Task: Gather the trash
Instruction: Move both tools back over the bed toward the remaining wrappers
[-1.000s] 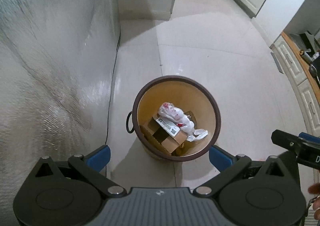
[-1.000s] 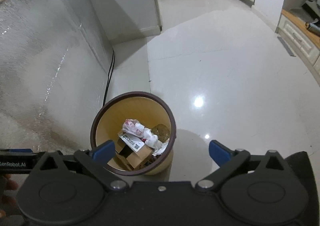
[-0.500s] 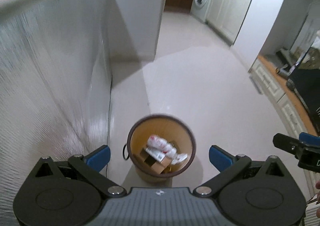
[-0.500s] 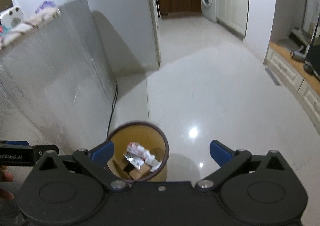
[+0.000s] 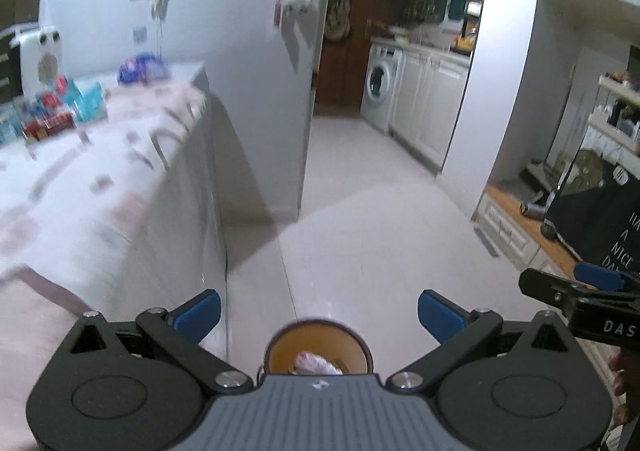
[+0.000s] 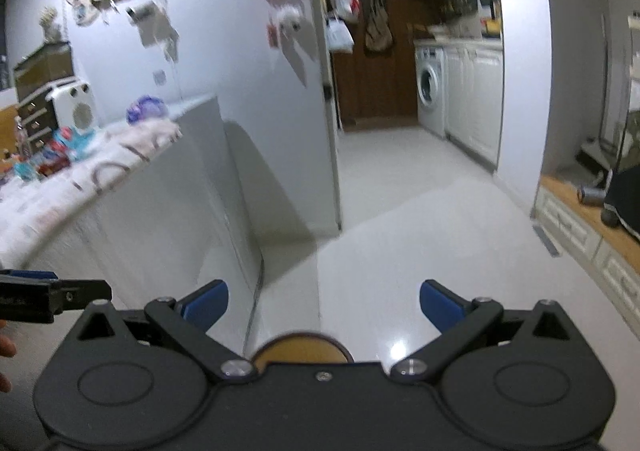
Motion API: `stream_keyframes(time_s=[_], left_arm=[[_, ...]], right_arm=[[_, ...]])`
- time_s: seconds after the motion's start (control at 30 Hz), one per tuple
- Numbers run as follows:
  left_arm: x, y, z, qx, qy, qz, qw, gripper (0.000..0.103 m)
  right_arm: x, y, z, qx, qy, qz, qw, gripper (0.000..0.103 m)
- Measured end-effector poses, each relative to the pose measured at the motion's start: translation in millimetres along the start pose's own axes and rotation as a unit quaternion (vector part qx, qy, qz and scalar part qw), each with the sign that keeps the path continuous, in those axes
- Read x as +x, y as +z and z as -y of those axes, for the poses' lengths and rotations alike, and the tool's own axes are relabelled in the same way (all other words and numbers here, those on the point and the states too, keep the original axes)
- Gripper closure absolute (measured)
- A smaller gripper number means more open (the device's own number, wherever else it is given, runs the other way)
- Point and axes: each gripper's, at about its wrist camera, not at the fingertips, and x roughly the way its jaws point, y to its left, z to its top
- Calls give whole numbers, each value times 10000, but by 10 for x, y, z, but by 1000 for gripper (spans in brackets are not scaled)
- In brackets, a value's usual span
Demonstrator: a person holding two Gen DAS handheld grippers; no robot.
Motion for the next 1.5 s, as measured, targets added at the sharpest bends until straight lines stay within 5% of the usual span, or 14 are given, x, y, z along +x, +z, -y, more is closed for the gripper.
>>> stream_keyframes(time_s=[0.37, 0.7, 1.17, 1.33, 1.5], left_arm=[[-974, 554, -466, 344, 234, 1001, 9941, 0], [-1217, 1032, -1431, 572, 943, 1404, 9839, 0], [-499, 1366, -3535, -266, 1248, 1008, 9867, 0], [-18, 1482, -4041, -19, 1652, 666, 9840, 0], [505, 1550, -4505, -277, 1604, 539, 9852, 5]], right_arm=[[-372, 493, -608, -198, 539, 758, 9955, 0], [-130, 917, -1492, -506, 1263, 849, 9871, 0], [595, 1138, -2707, -863, 2197, 320, 9712, 0], [838, 1181, -3005, -1085, 2336, 200, 9661, 0], [1094, 1209, -3201, -1170, 2347, 11, 9650, 0]])
